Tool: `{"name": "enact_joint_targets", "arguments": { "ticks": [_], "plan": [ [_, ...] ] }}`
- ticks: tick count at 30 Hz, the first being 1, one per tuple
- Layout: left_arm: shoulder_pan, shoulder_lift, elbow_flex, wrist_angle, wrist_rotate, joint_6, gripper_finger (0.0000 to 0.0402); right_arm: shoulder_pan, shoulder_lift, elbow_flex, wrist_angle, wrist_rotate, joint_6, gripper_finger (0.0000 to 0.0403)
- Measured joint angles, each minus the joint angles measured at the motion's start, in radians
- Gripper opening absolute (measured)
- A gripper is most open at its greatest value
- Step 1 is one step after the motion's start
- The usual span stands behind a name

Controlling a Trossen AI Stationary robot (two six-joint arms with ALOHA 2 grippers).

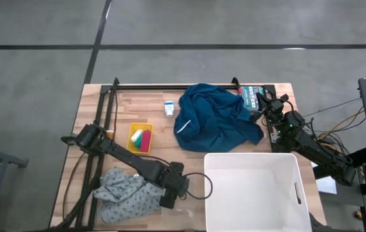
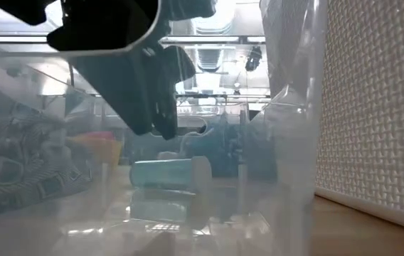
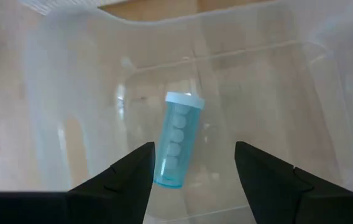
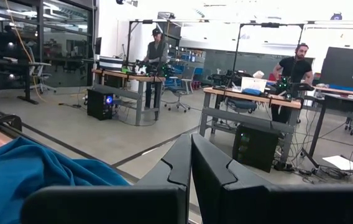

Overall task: Pick & Place Medicine items
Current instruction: Put the orange pill bottle into the transparent bin

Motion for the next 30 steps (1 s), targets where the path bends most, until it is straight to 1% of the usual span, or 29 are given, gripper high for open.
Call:
{"name": "enact_joint_targets", "arguments": {
  "ticks": [4,10,13,23,30],
  "plan": [
    [0.0,-0.001,0.031,-0.036,-0.029,0.0,0.0228,0.0,0.0,0.0,0.0,0.0,0.0,0.0008],
    [-0.001,-0.019,0.069,-0.091,-0.044,-0.009,0.0229,0.0,0.0,0.0,0.0,0.0,0.0,0.0008],
    [-0.002,-0.049,0.068,-0.092,-0.084,-0.034,0.0229,0.0,0.0,0.0,0.0,0.0,0.0,0.0008],
    [-0.002,-0.165,0.061,-0.106,-0.184,-0.036,0.0229,0.0,0.0,0.0,0.0,0.0,0.0,0.0008],
    [0.001,-0.223,0.061,-0.132,-0.307,-0.084,0.0225,0.0,0.0,0.0,0.0,0.0,0.0,0.0008]
  ]
}}
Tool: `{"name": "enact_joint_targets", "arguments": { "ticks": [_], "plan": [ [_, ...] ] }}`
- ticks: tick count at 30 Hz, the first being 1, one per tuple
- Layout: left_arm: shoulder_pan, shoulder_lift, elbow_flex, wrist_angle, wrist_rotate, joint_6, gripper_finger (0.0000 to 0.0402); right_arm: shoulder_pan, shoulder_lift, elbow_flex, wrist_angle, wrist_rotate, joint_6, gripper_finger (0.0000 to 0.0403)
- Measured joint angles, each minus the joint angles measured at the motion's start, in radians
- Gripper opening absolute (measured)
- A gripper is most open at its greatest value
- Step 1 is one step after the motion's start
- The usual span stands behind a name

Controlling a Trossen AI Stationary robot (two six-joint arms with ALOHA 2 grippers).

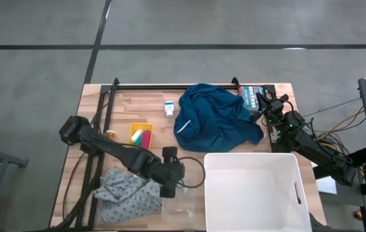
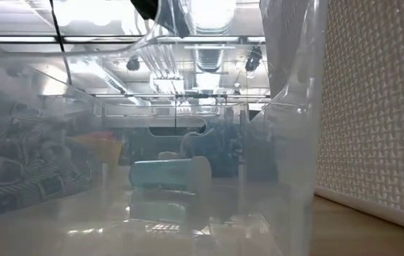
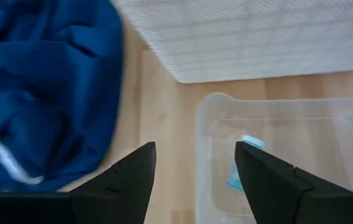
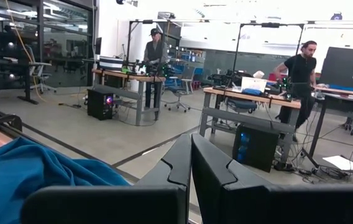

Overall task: Pick & Place Medicine items
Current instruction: Put the orange pill bottle into the transparent bin

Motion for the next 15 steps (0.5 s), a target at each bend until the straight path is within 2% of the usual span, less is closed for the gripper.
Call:
{"name": "enact_joint_targets", "arguments": {
  "ticks": [6,11,15],
  "plan": [
    [0.015,-0.037,0.0,-0.071,-0.057,-0.14,0.0225,0.0,0.0,0.0,0.0,0.0,0.0,0.0008],
    [0.02,-0.042,0.0,-0.133,-0.082,-0.179,0.0227,0.0,0.001,0.0,0.0,0.0,0.0,0.0008],
    [0.02,-0.042,0.0,-0.201,-0.144,-0.282,0.023,0.0,0.0,0.0,0.0,0.0,0.0,0.0008]
  ]
}}
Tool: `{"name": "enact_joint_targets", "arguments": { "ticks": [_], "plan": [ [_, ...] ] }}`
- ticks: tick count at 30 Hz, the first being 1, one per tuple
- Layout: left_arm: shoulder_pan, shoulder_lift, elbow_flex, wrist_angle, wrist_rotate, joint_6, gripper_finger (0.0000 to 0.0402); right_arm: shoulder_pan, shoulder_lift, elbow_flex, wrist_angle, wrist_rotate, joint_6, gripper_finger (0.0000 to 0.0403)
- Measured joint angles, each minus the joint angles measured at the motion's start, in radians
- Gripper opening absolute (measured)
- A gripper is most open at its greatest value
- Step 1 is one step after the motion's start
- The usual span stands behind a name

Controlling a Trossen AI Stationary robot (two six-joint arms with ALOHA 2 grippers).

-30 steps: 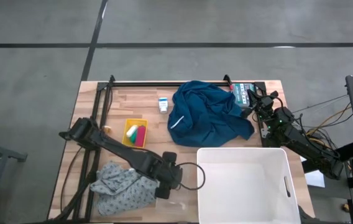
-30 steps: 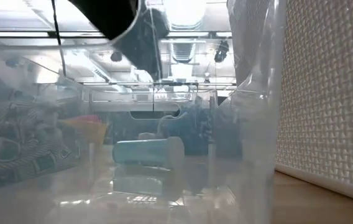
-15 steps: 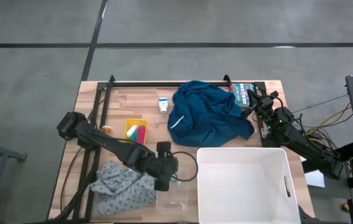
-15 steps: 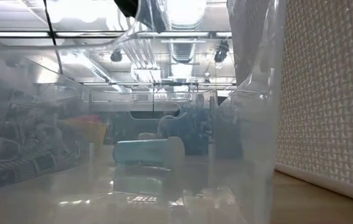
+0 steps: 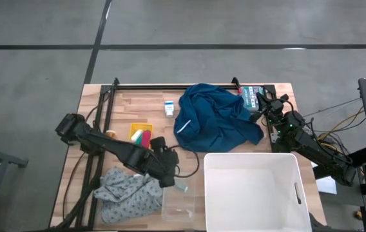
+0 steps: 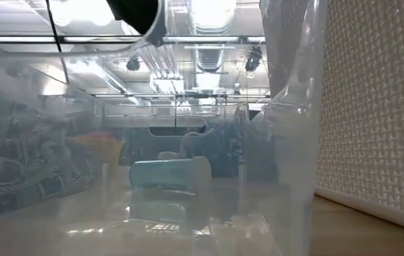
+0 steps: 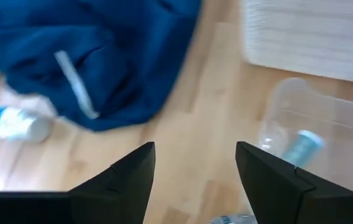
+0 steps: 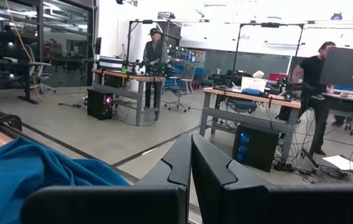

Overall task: Pick & Place Medicine items
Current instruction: Put the orange pill bottle into the transparent bin

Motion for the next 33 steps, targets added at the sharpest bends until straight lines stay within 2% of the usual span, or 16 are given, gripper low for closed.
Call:
{"name": "enact_joint_targets", "arguments": {
  "ticks": [4,12,27,33],
  "plan": [
    [0.003,0.0,0.0,-0.095,-0.055,-0.111,0.023,0.0,0.0,0.0,0.0,0.0,0.0,0.0008],
    [0.004,0.0,-0.001,-0.228,-0.091,-0.297,0.023,0.0,0.0,0.0,0.0,0.0,0.0,0.0008],
    [0.004,0.0,-0.001,-0.518,-0.079,-0.683,0.023,0.0,0.0,0.0,0.0,0.0,0.0,0.0008],
    [0.005,0.0,-0.001,-0.593,-0.066,-0.787,0.023,0.0,0.0,0.0,0.0,0.0,0.0,0.0008]
  ]
}}
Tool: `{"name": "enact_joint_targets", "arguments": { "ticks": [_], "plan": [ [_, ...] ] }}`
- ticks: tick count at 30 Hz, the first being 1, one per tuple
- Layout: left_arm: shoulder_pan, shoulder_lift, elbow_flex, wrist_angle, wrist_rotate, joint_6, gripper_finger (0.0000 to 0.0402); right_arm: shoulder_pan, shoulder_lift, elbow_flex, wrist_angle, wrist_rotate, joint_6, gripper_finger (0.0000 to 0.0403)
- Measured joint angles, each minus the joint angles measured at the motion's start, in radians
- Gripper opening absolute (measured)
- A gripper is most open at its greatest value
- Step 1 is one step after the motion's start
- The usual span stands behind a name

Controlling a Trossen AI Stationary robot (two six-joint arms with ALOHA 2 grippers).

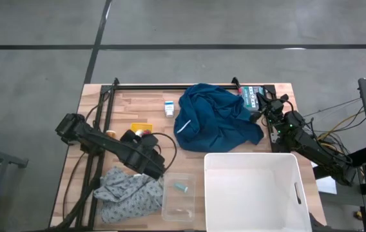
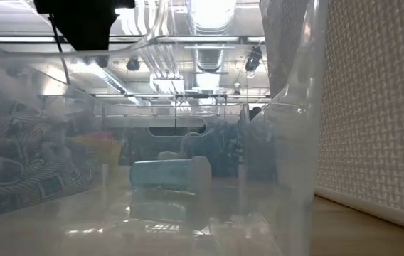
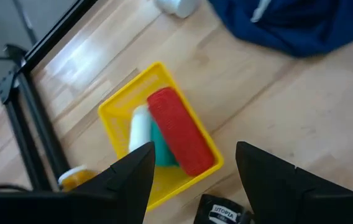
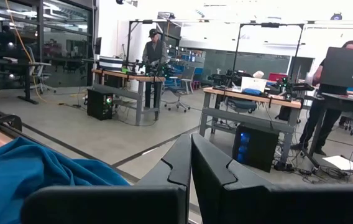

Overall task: Pick & Place Medicine items
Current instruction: Put the orange pill bottle into the transparent bin

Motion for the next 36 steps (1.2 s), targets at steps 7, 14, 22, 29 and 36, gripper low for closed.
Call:
{"name": "enact_joint_targets", "arguments": {
  "ticks": [7,14,22,29,36],
  "plan": [
    [0.0,-0.004,-0.027,-0.014,0.024,-0.083,0.0231,0.0,0.0,0.0,0.0,0.0,0.0,0.0008],
    [0.001,-0.039,-0.105,-0.014,0.078,-0.141,0.0231,0.0,0.0,0.0,0.0,0.0,0.0,0.0008],
    [0.016,-0.183,-0.25,-0.01,0.083,-0.207,0.023,0.0,0.0,0.0,0.0,0.0,0.0,0.0008],
    [0.044,-0.345,-0.409,0.04,0.082,-0.221,0.023,0.0,0.0,0.0,0.0,0.0,0.0,0.0008],
    [0.103,-0.472,-0.529,0.07,0.082,-0.221,0.0232,0.0,0.0,0.0,0.0,0.0,0.0,0.0008]
  ]
}}
